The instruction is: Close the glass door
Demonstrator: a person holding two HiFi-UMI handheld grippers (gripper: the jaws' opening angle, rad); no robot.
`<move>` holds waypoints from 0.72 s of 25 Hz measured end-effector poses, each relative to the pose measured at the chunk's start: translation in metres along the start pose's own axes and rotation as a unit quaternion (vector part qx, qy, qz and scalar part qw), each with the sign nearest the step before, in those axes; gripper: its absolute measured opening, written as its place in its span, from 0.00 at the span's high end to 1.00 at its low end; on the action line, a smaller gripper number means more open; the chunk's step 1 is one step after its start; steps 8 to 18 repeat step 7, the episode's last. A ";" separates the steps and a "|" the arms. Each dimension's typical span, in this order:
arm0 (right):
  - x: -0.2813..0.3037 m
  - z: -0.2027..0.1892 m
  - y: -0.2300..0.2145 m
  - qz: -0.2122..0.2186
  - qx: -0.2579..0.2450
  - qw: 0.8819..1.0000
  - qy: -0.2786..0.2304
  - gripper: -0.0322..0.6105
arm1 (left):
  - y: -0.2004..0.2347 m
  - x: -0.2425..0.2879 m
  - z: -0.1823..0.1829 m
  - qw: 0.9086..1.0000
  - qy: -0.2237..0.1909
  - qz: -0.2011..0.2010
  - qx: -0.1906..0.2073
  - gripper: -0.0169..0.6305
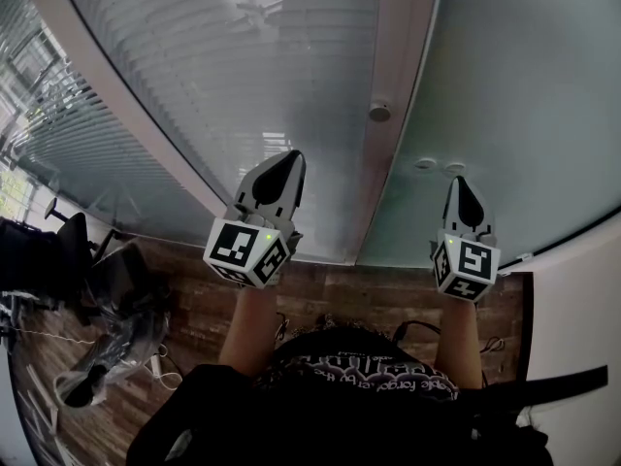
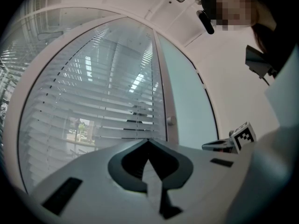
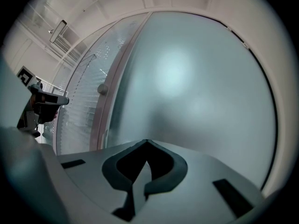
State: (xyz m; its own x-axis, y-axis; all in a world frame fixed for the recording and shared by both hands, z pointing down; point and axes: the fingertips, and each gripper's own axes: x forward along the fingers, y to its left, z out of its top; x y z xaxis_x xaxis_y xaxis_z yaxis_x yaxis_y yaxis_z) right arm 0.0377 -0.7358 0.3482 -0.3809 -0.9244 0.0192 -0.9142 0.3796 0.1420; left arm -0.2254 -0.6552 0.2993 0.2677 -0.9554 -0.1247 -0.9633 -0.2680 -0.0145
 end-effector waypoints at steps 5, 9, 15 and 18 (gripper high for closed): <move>-0.002 0.000 0.000 0.000 0.000 1.000 0.001 0.95 | 0.000 -0.003 0.002 1.000 0.000 0.001 0.001 0.97; -0.003 0.000 0.000 -0.001 -0.001 1.000 0.001 0.95 | -0.001 -0.004 0.001 1.000 0.000 0.001 0.001 0.97; -0.003 0.000 0.000 -0.001 -0.001 1.000 0.001 0.95 | -0.001 -0.004 0.001 1.000 0.000 0.001 0.001 0.97; -0.003 0.000 0.000 -0.001 -0.001 1.000 0.001 0.95 | -0.001 -0.004 0.001 1.000 0.000 0.001 0.001 0.97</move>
